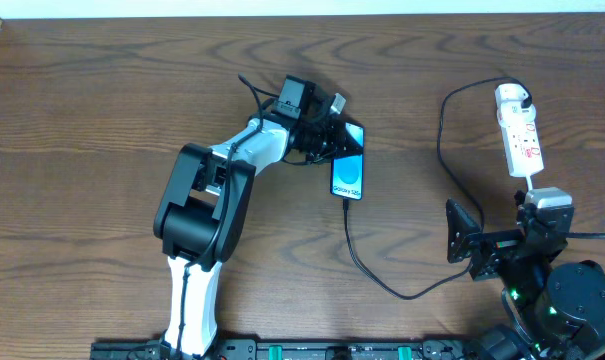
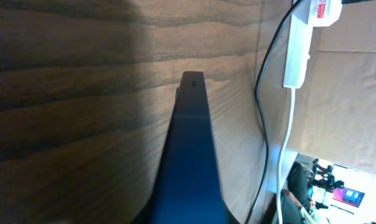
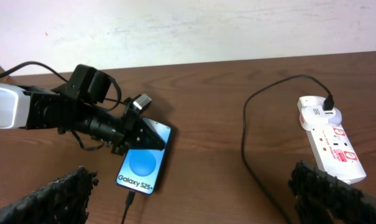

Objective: Plug charger to phone and switch on socket
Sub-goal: 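Lower the plugged phone flat onto the table with the left gripper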

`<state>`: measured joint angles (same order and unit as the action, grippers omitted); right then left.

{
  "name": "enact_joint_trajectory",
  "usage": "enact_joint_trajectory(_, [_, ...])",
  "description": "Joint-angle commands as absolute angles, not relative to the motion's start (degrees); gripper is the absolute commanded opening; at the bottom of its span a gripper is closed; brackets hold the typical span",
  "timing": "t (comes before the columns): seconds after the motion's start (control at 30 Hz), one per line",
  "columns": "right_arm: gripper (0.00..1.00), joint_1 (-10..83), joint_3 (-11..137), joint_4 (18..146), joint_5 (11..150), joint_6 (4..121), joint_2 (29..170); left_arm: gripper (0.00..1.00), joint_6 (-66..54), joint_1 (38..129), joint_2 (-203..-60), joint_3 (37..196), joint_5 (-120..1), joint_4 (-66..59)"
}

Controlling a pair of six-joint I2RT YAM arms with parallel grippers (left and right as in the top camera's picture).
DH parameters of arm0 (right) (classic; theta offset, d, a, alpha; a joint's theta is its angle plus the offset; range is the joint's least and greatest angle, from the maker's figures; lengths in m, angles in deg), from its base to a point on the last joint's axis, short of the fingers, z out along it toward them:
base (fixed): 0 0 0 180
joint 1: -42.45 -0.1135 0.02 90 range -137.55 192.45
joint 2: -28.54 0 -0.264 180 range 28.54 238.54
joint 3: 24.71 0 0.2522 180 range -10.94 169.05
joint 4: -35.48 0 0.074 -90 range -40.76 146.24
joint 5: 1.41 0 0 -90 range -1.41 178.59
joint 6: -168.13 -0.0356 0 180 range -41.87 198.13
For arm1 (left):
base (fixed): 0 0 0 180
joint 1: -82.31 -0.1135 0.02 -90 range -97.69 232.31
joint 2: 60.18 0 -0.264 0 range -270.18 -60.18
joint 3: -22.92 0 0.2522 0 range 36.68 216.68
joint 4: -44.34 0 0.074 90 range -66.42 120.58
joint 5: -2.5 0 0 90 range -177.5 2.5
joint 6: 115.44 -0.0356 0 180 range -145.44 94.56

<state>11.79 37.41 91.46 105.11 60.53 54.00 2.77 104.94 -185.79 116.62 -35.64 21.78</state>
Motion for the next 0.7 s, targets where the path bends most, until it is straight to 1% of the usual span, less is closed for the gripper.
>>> enact_joint_trajectory(0.0, [0.99, 12.14, 37.92, 91.52, 105.59, 59.7, 54.04, 0.08, 1.15, 105.88, -186.46, 115.79, -37.68, 21.78])
enact_joint_trajectory(0.33, [0.99, 12.14, 37.92, 92.11, 105.61, 59.7, 54.04, 0.09, 1.15, 108.05, -186.48, 115.42, -42.2, 21.34])
enact_joint_trajectory(0.37, [0.99, 12.14, 37.92, 92.14, 105.61, 59.7, 54.04, 0.14, 1.17, 108.07, -186.48, 115.42, -42.16, 21.3])
enact_joint_trajectory(0.43, [0.99, 12.14, 37.92, 92.27, 105.59, 59.7, 54.04, 0.17, 1.15, 108.07, -186.48, 115.42, -42.16, 21.17])
enact_joint_trajectory(0.53, [0.99, 12.14, 37.89, 92.48, 105.61, 59.7, 54.04, 0.27, 1.15, 108.05, -186.48, 115.42, -42.18, 21.17])
enact_joint_trajectory(0.67, [0.99, 12.14, 37.89, 92.75, 105.61, 59.7, 54.04, 0.35, 1.15, 108.05, -186.48, 115.44, -42.68, 21.14])
